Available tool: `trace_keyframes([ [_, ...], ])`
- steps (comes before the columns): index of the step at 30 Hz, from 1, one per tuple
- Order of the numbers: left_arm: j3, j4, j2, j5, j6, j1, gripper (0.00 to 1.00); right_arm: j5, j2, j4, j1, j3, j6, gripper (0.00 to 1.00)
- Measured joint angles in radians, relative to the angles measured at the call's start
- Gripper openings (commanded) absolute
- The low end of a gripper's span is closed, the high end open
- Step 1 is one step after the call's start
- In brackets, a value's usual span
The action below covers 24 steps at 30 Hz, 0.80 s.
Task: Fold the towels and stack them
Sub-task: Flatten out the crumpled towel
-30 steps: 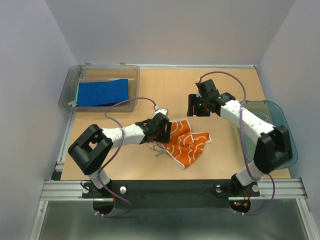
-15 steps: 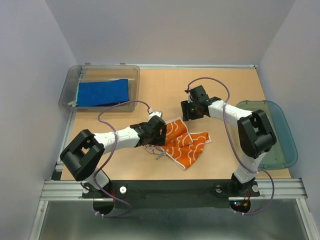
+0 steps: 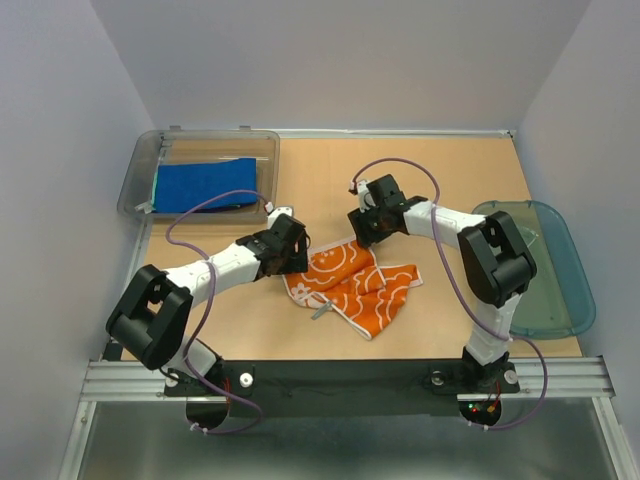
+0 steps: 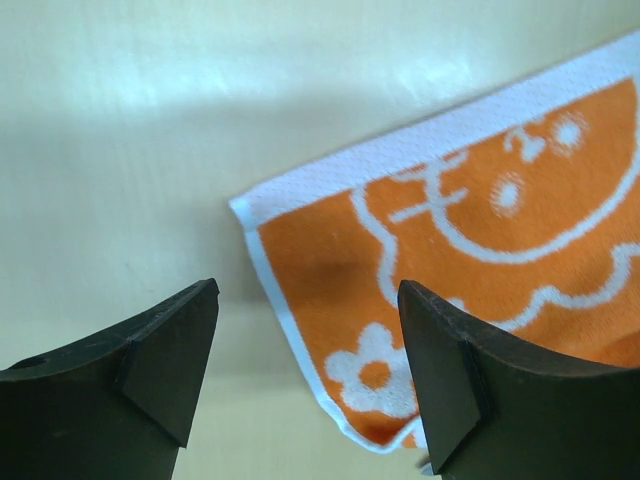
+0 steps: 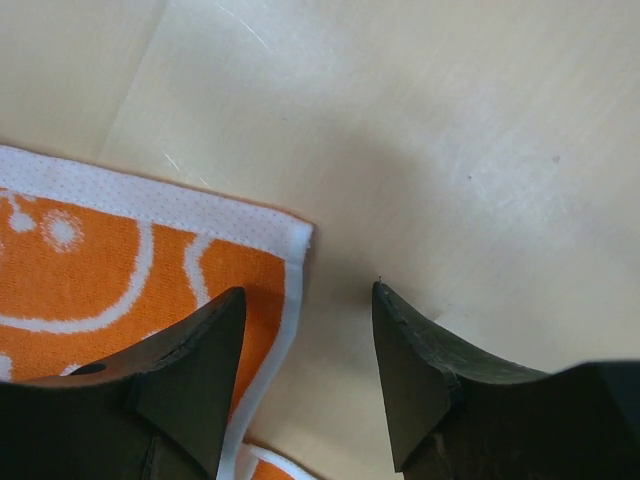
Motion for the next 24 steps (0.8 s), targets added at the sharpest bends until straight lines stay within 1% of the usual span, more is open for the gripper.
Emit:
trace_keyframes([
  [4, -0.001, 0.000, 0.000, 0.006, 0.008, 0.047, 0.84, -0.013, 0.024, 0.009, 0.011, 0.034, -0.023, 0.59],
  [9, -0.001, 0.000, 0.000, 0.018, 0.016, 0.068, 0.84, -0.017, 0.033, 0.008, 0.022, 0.054, -0.043, 0.59],
  [16, -0.001, -0.009, 0.000, 0.032, 0.025, 0.079, 0.84, -0.003, 0.059, 0.016, 0.036, 0.073, -0.060, 0.54],
  [21, 0.000, -0.015, 0.000, 0.037, 0.033, 0.079, 0.83, 0.016, 0.066, 0.031, 0.045, 0.072, -0.072, 0.44],
  [23, 0.000, -0.015, 0.000, 0.039, 0.035, 0.080, 0.83, 0.027, 0.066, 0.035, 0.048, 0.070, -0.077, 0.39],
  [24, 0.000, -0.015, 0.002, 0.040, 0.037, 0.080, 0.83, 0.028, 0.066, 0.035, 0.049, 0.070, -0.077, 0.33],
])
